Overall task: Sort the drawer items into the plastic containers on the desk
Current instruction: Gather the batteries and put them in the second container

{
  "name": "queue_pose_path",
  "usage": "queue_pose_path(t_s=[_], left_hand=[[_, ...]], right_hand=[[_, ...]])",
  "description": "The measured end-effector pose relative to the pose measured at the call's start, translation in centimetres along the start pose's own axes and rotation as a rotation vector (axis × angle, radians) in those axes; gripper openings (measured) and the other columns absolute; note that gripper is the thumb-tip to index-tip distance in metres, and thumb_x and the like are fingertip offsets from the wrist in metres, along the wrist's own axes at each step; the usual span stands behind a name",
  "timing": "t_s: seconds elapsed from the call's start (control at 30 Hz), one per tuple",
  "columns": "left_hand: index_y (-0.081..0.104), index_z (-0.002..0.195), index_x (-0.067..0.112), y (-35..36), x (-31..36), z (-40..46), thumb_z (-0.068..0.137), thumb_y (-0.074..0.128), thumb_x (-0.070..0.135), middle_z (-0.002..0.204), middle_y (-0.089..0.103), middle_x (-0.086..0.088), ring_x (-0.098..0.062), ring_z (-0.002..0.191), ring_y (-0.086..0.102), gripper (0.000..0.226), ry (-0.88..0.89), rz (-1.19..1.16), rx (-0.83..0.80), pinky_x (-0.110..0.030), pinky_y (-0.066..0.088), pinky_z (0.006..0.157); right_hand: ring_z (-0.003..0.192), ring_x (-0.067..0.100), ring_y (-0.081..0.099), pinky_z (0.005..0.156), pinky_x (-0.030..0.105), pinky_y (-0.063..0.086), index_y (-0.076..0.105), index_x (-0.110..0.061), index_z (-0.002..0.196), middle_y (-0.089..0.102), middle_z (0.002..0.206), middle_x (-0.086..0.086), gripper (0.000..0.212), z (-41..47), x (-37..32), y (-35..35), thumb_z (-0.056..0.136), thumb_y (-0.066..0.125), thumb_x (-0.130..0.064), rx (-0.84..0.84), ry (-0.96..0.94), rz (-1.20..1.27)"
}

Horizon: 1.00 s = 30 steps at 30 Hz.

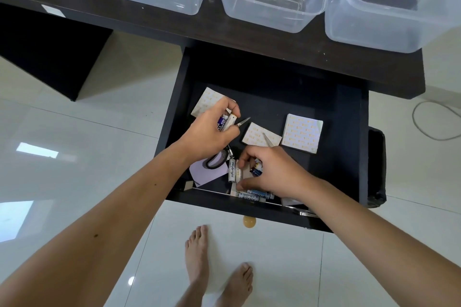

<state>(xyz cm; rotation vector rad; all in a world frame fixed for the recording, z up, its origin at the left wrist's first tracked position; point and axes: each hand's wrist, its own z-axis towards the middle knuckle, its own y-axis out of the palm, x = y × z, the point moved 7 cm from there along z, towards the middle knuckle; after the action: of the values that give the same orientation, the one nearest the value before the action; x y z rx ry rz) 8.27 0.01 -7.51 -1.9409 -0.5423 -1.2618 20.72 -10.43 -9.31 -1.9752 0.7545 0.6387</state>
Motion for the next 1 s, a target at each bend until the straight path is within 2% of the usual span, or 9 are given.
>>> queue_pose_path(t_s=[0.13,0.33,0.43,0.5,0.57,0.73,0.83,0.93,1.0], left_hand=[[0.057,0.102,0.021,0.0,0.0,-0.1,0.095,0.064,0.006,0.075,0.062,0.004,-0.004,0.057,0.054,0.018,-0.017,0.02,0.004,-0.02,0.047,0.055],[0.058,0.097,0.02,-0.2,-0.5,-0.2,0.096,0.069,0.004,0.075,0.059,0.008,-0.001,0.053,0.053,0.019,-0.055,-0.051,-0.015,-0.02,0.046,0.054],[0.059,0.092,0.021,-0.4,-0.1,-0.6,0.095,0.075,0.009,0.076,0.058,0.009,-0.003,0.059,0.053,0.02,-0.028,0.009,-0.109,-0.02,0.047,0.057],[0.057,0.084,0.024,-0.4,-0.2,-1.2,0.09,0.083,0.019,0.076,0.06,0.004,-0.007,0.062,0.054,0.027,-0.034,0.1,-0.188,-0.025,0.05,0.059],[0.057,0.078,0.023,-0.1,-0.3,-1.8,0.085,0.088,0.02,0.077,0.065,-0.001,-0.008,0.062,0.058,0.032,-0.051,0.169,-0.272,-0.025,0.053,0.061],[0.067,0.081,0.026,0.6,-0.2,-2.9,0.081,0.09,0.014,0.082,0.069,0.012,0.003,0.073,0.064,0.026,-0.028,0.339,-0.4,-0.011,0.048,0.064],[0.071,0.09,0.034,1.3,-0.7,-3.1,0.078,0.091,0.02,0.082,0.067,0.016,0.001,0.078,0.061,0.028,-0.017,0.443,-0.442,-0.019,0.048,0.072],[0.073,0.099,0.04,2.1,-0.9,-3.2,0.077,0.092,0.026,0.088,0.067,0.014,-0.005,0.084,0.062,0.033,-0.002,0.484,-0.455,-0.031,0.054,0.079],[0.074,0.106,0.043,2.2,-0.9,-3.1,0.078,0.092,0.03,0.093,0.067,0.016,-0.005,0.089,0.062,0.036,0.014,0.51,-0.457,-0.029,0.053,0.081]], right_hand=[[0.084,-0.004,0.056,0.065,0.011,0.038,0.07,-0.034,0.116,0.058,0.095,-0.017,0.052,0.3,-0.1,-0.1,0.071,0.096,-0.042,0.029,-0.004,-0.031],[0.097,-0.004,0.066,0.086,0.019,0.051,0.079,-0.039,0.116,0.075,0.101,-0.021,0.044,0.2,0.7,-0.5,0.075,0.094,-0.042,0.027,-0.052,-0.054],[0.105,-0.008,0.06,0.093,0.019,0.049,0.073,-0.044,0.13,0.075,0.119,-0.023,0.05,0.0,0.7,-1.0,0.082,0.088,-0.042,-0.004,-0.117,-0.168],[0.1,-0.014,0.055,0.087,0.013,0.044,0.07,-0.047,0.133,0.072,0.115,-0.027,0.05,-0.1,0.6,-1.0,0.086,0.086,-0.041,-0.018,-0.166,-0.217],[0.096,-0.015,0.054,0.082,0.01,0.04,0.069,-0.047,0.131,0.065,0.105,-0.03,0.046,-0.1,0.5,-1.0,0.088,0.084,-0.041,-0.02,-0.193,-0.231],[0.089,-0.007,0.051,0.073,0.007,0.034,0.076,-0.042,0.117,0.057,0.091,-0.023,0.027,0.1,0.3,-0.7,0.092,0.081,-0.035,-0.03,-0.253,-0.309],[0.091,-0.004,0.05,0.076,0.011,0.037,0.075,-0.04,0.112,0.055,0.089,-0.023,0.021,0.0,0.5,-0.7,0.092,0.081,-0.037,-0.04,-0.23,-0.318],[0.097,0.003,0.059,0.085,0.027,0.049,0.073,-0.037,0.103,0.065,0.1,-0.018,0.018,-0.7,0.8,-2.0,0.089,0.084,-0.034,-0.005,-0.182,-0.212],[0.096,0.002,0.062,0.082,0.019,0.047,0.073,-0.034,0.097,0.069,0.101,-0.017,0.019,-1.6,1.1,-3.3,0.085,0.088,-0.032,0.032,-0.121,-0.089]])
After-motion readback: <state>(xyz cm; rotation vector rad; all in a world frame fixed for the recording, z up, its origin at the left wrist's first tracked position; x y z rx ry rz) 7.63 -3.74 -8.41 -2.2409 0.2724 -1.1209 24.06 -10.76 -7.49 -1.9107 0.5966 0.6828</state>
